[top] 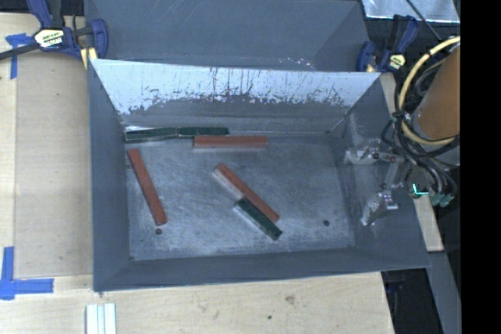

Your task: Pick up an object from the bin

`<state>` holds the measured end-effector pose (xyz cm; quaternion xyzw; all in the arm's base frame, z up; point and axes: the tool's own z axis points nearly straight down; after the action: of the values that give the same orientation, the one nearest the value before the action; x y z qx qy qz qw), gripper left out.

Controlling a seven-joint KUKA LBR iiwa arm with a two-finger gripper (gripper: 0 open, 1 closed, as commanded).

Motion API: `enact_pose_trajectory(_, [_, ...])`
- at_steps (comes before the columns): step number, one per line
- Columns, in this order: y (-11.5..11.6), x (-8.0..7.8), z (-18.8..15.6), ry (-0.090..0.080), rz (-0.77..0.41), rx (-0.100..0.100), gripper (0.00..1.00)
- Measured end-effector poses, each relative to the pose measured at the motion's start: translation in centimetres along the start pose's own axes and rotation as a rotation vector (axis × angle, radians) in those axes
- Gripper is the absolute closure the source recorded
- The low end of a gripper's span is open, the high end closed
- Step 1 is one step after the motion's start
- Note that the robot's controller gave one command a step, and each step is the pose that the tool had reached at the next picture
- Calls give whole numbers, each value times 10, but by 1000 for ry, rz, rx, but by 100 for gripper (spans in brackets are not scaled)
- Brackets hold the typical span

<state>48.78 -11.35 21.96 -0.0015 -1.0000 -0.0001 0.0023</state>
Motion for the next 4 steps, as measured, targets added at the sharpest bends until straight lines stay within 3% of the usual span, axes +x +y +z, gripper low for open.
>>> enact_pose_trajectory(1, [0, -2, -4, -8, -3, 1, 0])
enact_pose_trajectory(2, [50, -11, 11, -7, -24, 2, 0])
enact_pose_trajectory(3, [75, -16, 69, -13, -77, 1, 0])
enact_pose_trajectory(4, [130, -20, 81, -6, -233, 2, 0])
